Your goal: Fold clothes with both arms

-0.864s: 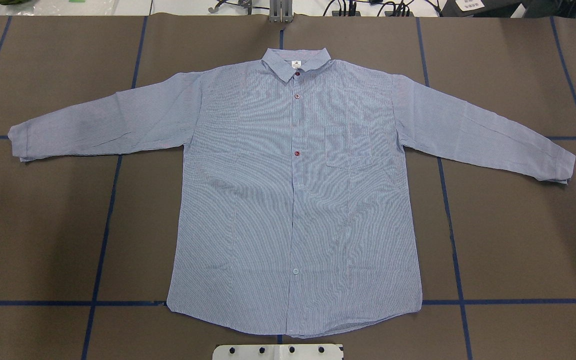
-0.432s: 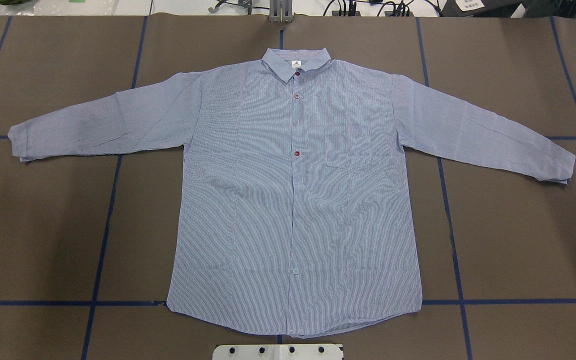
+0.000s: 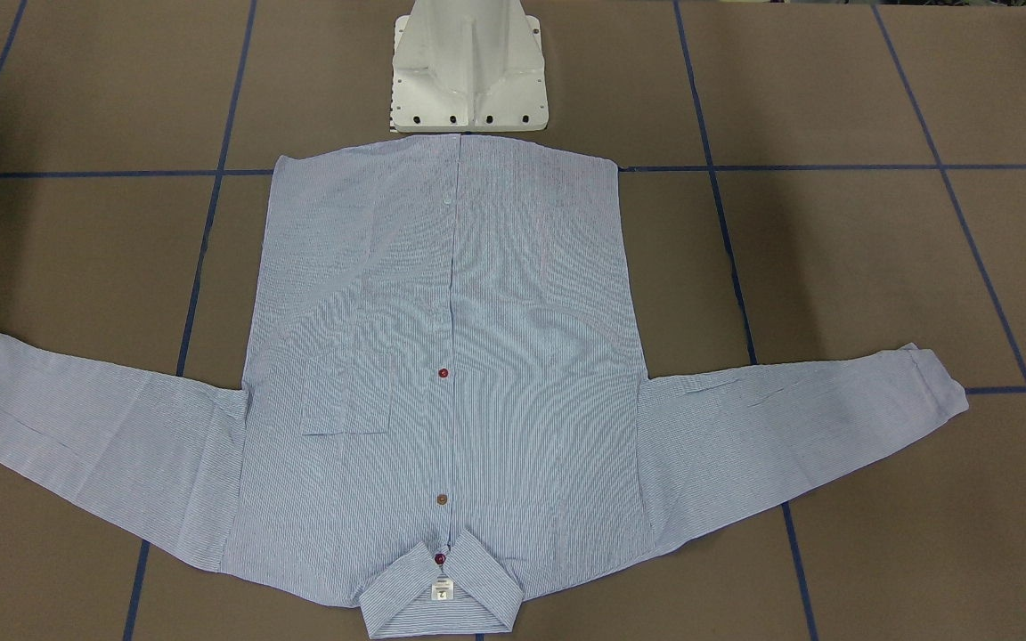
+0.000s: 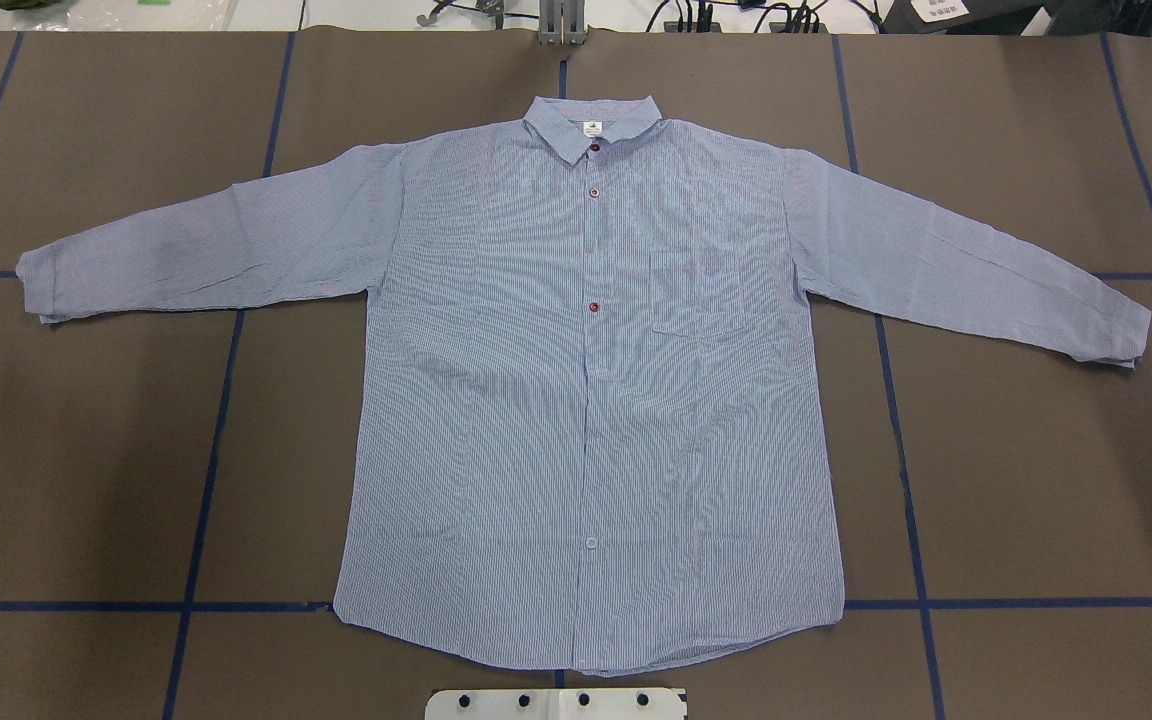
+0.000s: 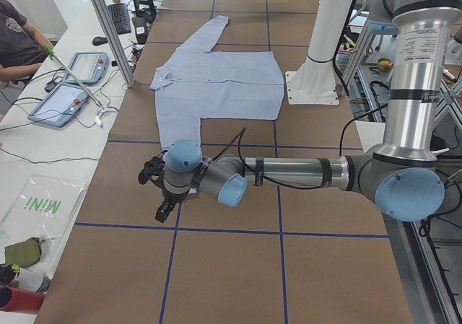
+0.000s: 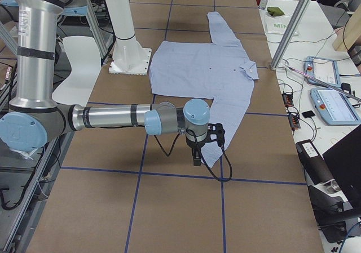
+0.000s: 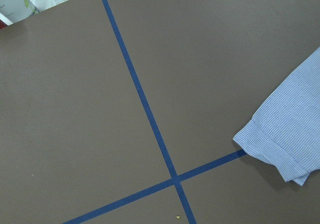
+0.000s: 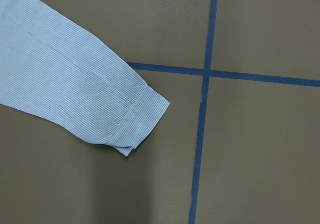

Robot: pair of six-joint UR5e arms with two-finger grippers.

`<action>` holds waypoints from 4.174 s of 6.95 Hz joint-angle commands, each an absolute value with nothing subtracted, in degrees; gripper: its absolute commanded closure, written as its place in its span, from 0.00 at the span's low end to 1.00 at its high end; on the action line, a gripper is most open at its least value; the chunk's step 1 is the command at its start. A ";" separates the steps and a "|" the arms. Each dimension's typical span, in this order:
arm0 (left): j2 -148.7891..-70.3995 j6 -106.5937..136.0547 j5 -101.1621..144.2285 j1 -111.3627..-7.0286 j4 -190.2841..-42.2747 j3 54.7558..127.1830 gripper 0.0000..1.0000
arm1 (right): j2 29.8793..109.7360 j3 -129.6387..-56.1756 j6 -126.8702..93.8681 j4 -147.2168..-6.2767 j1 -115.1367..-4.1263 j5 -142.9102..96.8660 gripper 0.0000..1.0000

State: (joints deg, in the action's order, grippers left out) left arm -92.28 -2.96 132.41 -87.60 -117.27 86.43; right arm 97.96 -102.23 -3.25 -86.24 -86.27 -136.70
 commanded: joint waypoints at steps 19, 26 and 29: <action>-91.05 -2.81 133.15 -87.45 -117.60 86.13 0.00 | 90.70 -77.08 -59.50 -45.09 -66.89 -133.59 0.14; -91.14 -0.18 133.15 -87.45 -117.77 86.66 0.01 | 93.42 -81.54 -59.68 -45.17 -66.97 -133.86 1.00; -91.14 -0.09 133.15 -87.45 -117.77 86.75 0.00 | 86.63 -87.88 -59.68 -47.62 -66.10 -133.86 1.00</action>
State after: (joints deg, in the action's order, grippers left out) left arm -91.08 -0.13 133.15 -87.45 -117.77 86.77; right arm 91.04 -85.99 -59.62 -46.21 -66.72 -133.76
